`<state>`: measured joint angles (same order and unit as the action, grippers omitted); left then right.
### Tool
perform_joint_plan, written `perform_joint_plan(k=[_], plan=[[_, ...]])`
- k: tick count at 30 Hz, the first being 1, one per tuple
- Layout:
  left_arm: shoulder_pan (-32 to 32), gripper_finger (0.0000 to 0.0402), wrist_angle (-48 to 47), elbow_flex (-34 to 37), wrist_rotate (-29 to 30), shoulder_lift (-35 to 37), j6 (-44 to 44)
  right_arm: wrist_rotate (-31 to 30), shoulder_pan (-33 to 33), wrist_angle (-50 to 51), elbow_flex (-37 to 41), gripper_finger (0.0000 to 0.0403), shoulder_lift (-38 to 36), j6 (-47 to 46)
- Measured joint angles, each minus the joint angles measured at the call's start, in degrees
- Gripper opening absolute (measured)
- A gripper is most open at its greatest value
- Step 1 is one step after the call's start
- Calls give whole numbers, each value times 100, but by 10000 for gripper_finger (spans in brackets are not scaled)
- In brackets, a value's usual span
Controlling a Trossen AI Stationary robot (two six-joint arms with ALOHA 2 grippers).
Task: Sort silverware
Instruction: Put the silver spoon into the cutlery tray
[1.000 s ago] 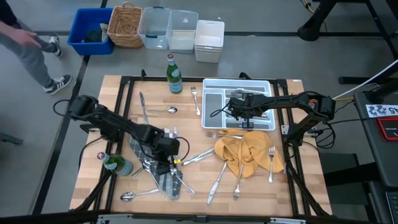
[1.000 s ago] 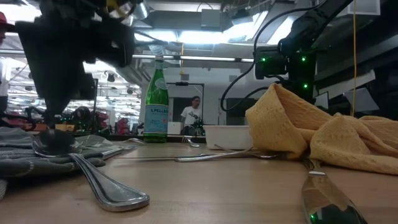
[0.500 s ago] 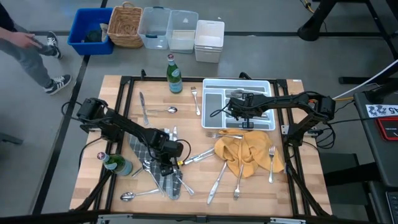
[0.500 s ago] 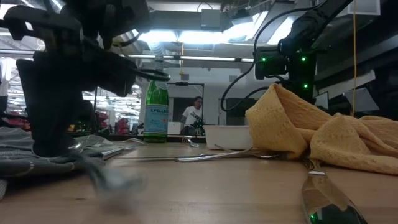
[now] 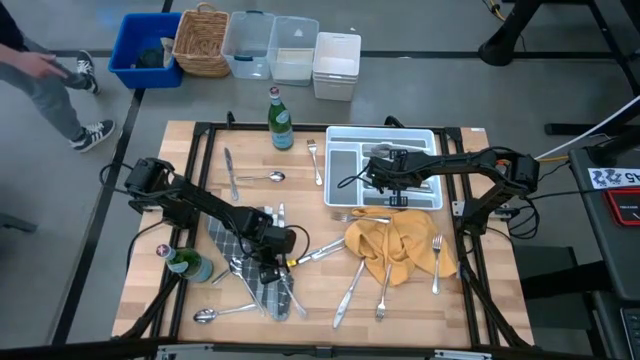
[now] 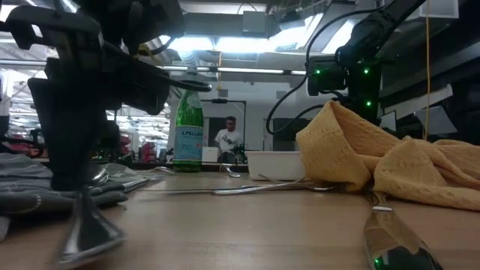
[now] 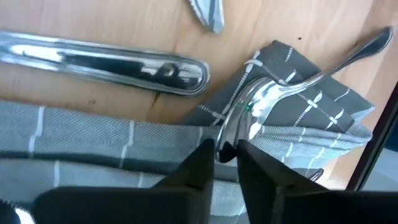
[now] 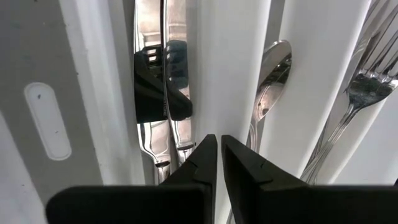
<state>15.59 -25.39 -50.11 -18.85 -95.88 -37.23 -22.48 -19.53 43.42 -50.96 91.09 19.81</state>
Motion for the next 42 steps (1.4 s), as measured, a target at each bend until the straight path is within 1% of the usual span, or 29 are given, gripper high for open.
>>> perform_joint_plan(k=[3,5,15,19,25,34,42], plan=[[0,19,159,0,44,1,47,0,0,0,0,30,0,-1],[0,7,201,0,73,2,59,1,0,0,0,30,0,0],[0,4,260,0,101,2,-6,-2,0,83,-5,30,2,0],[0,3,254,0,89,103,-30,-28,0,559,-202,30,4,-2],[-143,1,333,2,126,458,-187,-22,0,1192,-696,30,2,-2],[-647,0,1357,2,136,891,-502,-3,0,2196,-1662,30,4,-23],[-1229,0,2769,-2,142,929,-755,-1,0,3234,-2512,30,2,-750]])
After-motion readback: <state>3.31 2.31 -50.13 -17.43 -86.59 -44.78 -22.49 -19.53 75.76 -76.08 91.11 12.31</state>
